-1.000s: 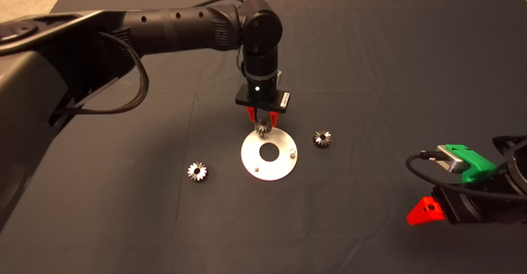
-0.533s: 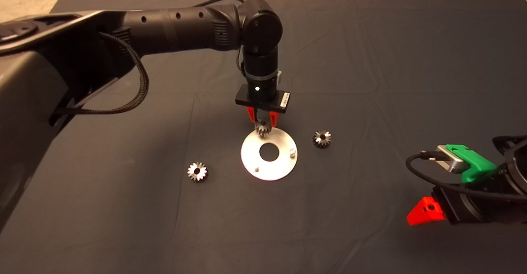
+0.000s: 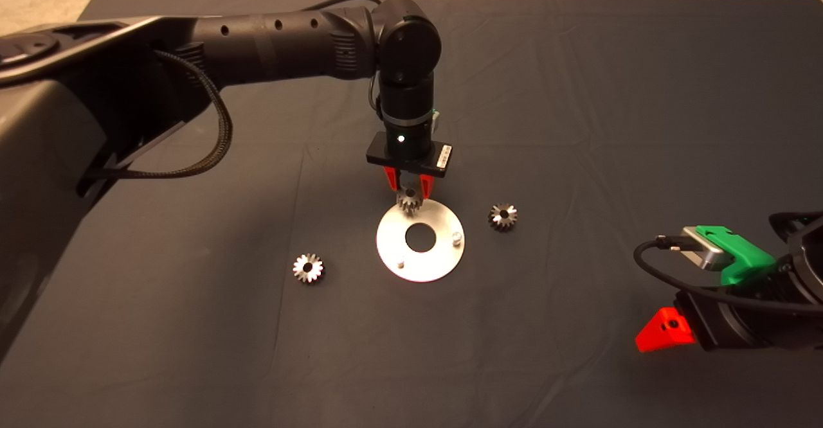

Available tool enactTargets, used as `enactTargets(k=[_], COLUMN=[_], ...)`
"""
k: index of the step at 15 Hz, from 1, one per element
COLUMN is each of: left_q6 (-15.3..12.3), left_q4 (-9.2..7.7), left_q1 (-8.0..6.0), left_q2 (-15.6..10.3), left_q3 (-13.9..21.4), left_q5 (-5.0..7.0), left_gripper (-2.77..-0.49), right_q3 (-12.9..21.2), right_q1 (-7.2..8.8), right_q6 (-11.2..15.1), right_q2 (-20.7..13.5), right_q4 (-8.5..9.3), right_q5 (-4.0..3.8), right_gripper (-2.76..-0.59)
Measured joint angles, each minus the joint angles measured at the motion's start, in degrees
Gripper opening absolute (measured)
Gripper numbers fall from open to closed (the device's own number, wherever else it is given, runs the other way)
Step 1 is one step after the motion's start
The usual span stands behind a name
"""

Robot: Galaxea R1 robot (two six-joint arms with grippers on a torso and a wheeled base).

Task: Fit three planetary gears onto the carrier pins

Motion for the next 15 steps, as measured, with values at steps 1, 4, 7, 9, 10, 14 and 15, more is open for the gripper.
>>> enactTargets(k=[1, 4, 7, 9, 10, 14, 15], left_q6=[0.00, 0.00, 0.00, 0.00, 0.00, -0.01, -0.02], left_q4=[0.00, 0.02, 0.02, 0.02, 0.02, 0.02, 0.02], left_q1=[0.00, 0.31, 0.78, 0.78, 0.78, 0.74, 0.74], left_q2=[0.00, 0.00, 0.00, 0.00, 0.00, 0.00, 0.00], left_q3=[0.00, 0.00, 0.00, 0.00, -0.02, -0.02, -0.02], left_q5=[0.06, 0.06, 0.16, 0.27, 0.50, 1.90, 1.90], left_gripper=[-2.21, -2.21, -2.21, -2.21, -2.21, -2.10, -2.10], right_q3=[0.00, 0.00, 0.00, 0.01, 0.01, 0.01, 0.01], right_q1=[0.00, 0.00, 0.00, 0.00, 0.00, 0.00, 0.00], right_q6=[0.00, 0.00, 0.00, 0.00, 0.00, 0.00, 0.00], right_q2=[0.00, 0.00, 0.00, 0.00, 0.00, 0.00, 0.00], right_q4=[0.00, 0.00, 0.00, 0.00, 0.00, 0.00, 0.00], right_q5=[0.02, 0.01, 0.00, 0.02, 0.02, 0.02, 0.00], right_gripper=[-0.61, -0.61, -0.61, -0.61, -0.61, -0.61, -0.61])
